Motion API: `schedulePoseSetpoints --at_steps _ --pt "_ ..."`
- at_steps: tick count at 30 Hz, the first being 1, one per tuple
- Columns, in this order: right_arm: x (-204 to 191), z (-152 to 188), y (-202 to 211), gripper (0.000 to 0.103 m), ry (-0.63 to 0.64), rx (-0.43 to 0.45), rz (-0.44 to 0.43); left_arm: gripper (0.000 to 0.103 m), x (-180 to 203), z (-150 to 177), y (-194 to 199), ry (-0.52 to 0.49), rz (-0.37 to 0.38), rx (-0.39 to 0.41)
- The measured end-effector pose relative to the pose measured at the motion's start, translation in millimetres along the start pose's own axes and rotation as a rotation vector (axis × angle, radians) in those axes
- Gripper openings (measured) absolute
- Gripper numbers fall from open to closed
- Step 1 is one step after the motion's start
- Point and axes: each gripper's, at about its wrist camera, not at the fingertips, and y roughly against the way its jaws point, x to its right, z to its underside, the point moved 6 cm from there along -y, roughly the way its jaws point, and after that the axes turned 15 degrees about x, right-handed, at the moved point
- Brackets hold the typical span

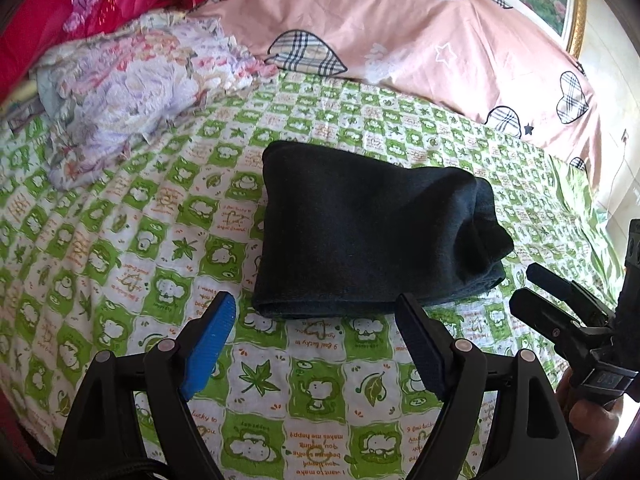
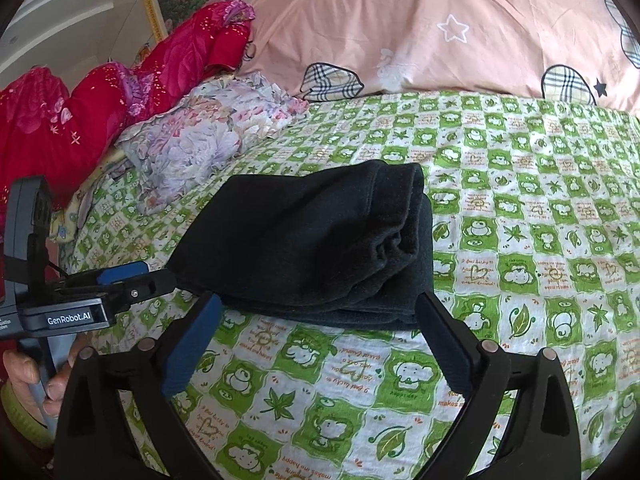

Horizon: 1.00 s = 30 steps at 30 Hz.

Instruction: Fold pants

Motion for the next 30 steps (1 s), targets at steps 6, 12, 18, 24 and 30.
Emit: schedulePoseSetpoints --at_steps 6,12,18,24,30 --pt "-5 6 5 0.102 0.031 0.005 0.015 0.083 5 -1 18 -0.037 -0.039 0.047" --pt "-5 9 9 0.102 0.043 0.018 0.019 0.084 2 -1 29 -0.066 -0.082 0.088" --pt "-12 9 13 0.103 0.072 0.040 0.021 0.085 1 3 37 -0.093 -0.111 0.114" --pt "-18 10 12 0.103 0.097 0.053 0.023 0.085 -4 4 38 -0.104 -0.131 0.126" --pt "-18 13 7 0.103 0.114 0.065 0.020 0.086 -8 9 30 -0.096 -0.132 0.115"
